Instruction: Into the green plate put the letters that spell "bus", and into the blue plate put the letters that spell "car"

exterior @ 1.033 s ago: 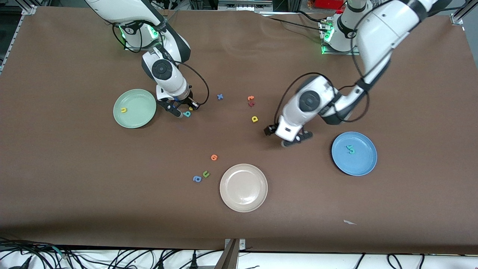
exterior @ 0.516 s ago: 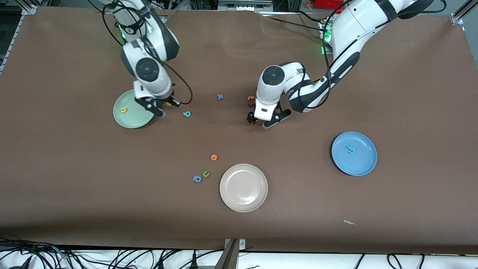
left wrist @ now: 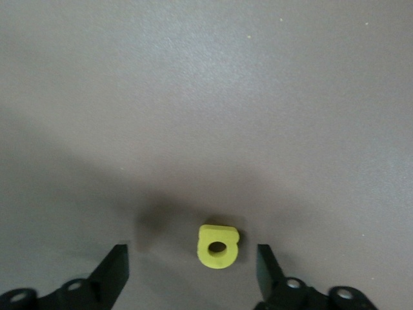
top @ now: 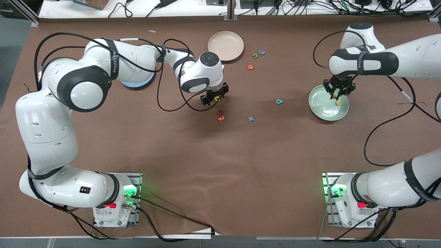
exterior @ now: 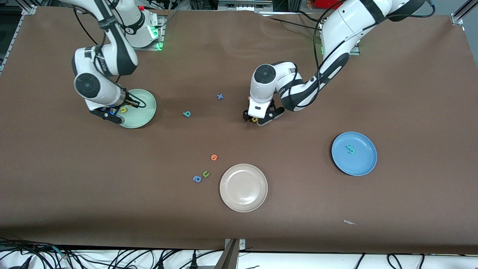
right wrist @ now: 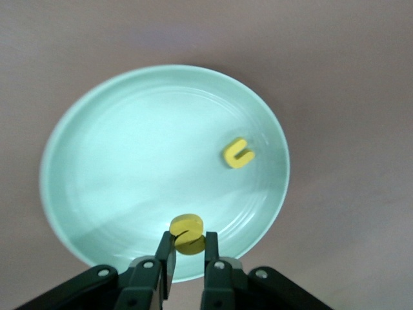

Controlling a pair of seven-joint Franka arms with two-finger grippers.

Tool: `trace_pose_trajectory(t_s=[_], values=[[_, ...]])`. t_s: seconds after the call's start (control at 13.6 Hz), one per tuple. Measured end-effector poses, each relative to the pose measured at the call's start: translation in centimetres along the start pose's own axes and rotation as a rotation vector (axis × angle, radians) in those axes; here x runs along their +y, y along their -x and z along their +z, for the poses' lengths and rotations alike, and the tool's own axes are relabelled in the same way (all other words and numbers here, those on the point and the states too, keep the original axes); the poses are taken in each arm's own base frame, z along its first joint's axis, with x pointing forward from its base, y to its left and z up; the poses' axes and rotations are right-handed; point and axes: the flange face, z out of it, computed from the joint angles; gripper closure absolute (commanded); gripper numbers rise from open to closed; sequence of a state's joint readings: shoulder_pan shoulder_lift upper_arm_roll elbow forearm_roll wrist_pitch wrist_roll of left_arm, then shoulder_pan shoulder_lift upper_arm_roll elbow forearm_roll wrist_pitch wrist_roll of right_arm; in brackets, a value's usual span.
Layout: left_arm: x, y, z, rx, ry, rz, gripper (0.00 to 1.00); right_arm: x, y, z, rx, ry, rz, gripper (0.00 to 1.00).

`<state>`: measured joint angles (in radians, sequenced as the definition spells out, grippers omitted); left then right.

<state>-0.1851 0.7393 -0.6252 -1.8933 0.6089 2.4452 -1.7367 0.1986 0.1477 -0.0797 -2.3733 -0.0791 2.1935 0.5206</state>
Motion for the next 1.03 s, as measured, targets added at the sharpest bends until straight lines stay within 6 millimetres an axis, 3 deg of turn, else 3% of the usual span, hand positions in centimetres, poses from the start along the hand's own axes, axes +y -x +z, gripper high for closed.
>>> trace_pose_trajectory(t_s=[0.22,0.3,0.37,0.44,0.52,0.59,0.89,1.03], values=[[0.6,0.2,0.6,0.020,-0.004,-0.004,0.26,0.5,0.6,3.0,0.015,-0.015,-0.042,0.83],[0.7,0.1,0.5,0.021,-0.002,-0.004,0.32,0.6,0.6,3.7,0.012,-0.014,-0.047,0.66],[0.8,0.1,0.5,0.022,-0.002,-0.004,0.43,0.6,0.5,3.9,0.010,-0.013,-0.048,0.31],[0.9,0.0,0.4,0.023,0.001,-0.005,0.52,0.7,0.4,4.0,0.013,-0.015,-0.049,0.07],[1.1,0.0,0.2,0.025,0.006,-0.006,0.65,0.7,0.4,3.9,0.017,-0.017,-0.050,0.02],[1.1,0.0,0.2,0.025,0.006,-0.006,0.71,0.7,0.3,3.6,0.022,-0.020,-0.049,0.02],[1.4,-0.2,-0.2,0.029,0.015,-0.008,0.79,0.1,0.5,1.3,0.061,-0.052,-0.043,0.02],[1.4,-0.2,-0.2,0.030,0.015,-0.008,0.79,-2.7,1.8,-0.3,0.074,-0.096,-0.020,0.02]])
